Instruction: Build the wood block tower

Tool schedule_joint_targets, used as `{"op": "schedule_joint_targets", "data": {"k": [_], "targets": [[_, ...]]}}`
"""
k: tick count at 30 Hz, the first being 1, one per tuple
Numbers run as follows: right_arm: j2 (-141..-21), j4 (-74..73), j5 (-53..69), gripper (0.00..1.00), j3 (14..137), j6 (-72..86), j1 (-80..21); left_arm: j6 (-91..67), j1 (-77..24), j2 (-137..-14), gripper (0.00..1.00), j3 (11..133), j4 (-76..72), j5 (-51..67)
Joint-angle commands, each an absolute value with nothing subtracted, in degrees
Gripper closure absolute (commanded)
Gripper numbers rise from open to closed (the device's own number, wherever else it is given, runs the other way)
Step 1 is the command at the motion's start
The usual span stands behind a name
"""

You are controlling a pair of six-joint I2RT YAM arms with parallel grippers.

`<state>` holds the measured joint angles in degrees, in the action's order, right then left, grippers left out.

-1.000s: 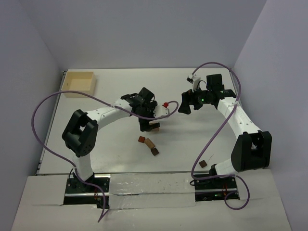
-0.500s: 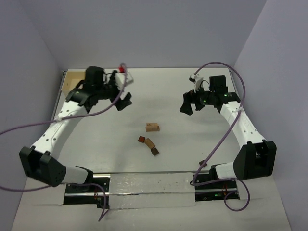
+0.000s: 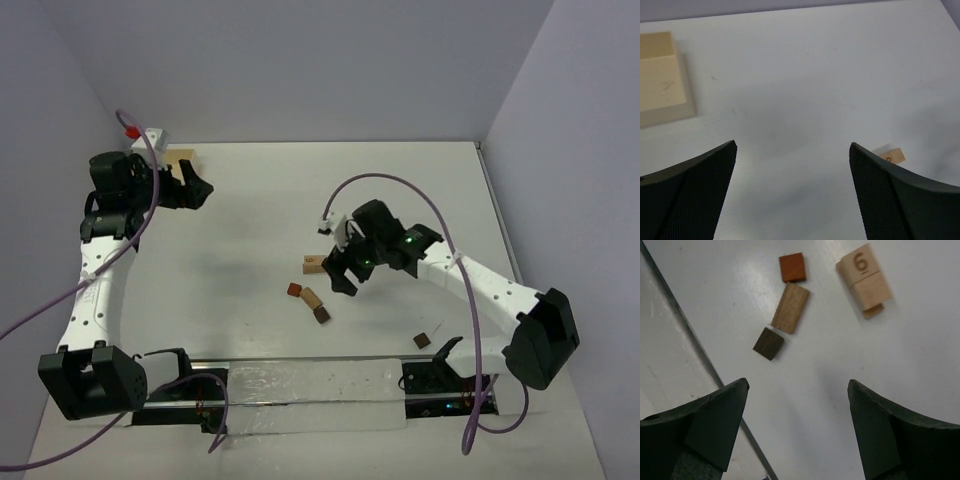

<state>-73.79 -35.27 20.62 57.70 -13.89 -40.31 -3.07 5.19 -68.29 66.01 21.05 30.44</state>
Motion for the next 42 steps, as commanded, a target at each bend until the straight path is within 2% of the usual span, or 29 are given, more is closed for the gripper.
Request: {"op": "schedule_joint_targets", "data": {"k": [1, 6, 10, 12, 14, 16, 25, 42], "targets": [[-76.2, -29.7, 12.8, 0.12, 56.6, -6.5, -48.4, -9.4, 9.3, -63.1, 0.01, 64.4, 15.3, 23.4], [-84.5, -29.9, 9.2, 0.13, 61.1, -0.1, -53.0, -10.4, 10.3, -63.1, 0.16, 63.6, 15.5, 18.3], [-89.4, -29.8, 3.7, 0.16, 64.0, 4.7, -57.4, -9.0, 10.4, -61.9, 0.09, 63.5, 16.4, 15.6], [-92.9, -30.1, 0.2, 0.23, 65.8, 4.9, -59.1, -8.3, 10.4, -61.9, 0.04, 63.5, 16.8, 14.6], [-96.9, -31.2, 0.1, 0.34, 67.6, 4.8, -60.3, -8.1, 10.5, -62.1, 0.03, 63.5, 16.8, 15.6], [-98.1, -31.4, -0.3, 0.37, 68.7, 4.9, -60.3, -8.3, 10.5, -62.5, 0.03, 63.8, 16.8, 16.3], [-101.2, -30.7, -3.8, 0.36, 69.9, 5.6, -60.1, -7.8, 10.5, -63.7, 0.03, 64.7, 17.1, 18.7], [-104.1, -29.1, -1.0, 0.37, 70.5, 3.4, -56.3, -6.5, 10.5, -64.8, 0.02, 66.4, 17.7, 23.3]]}}
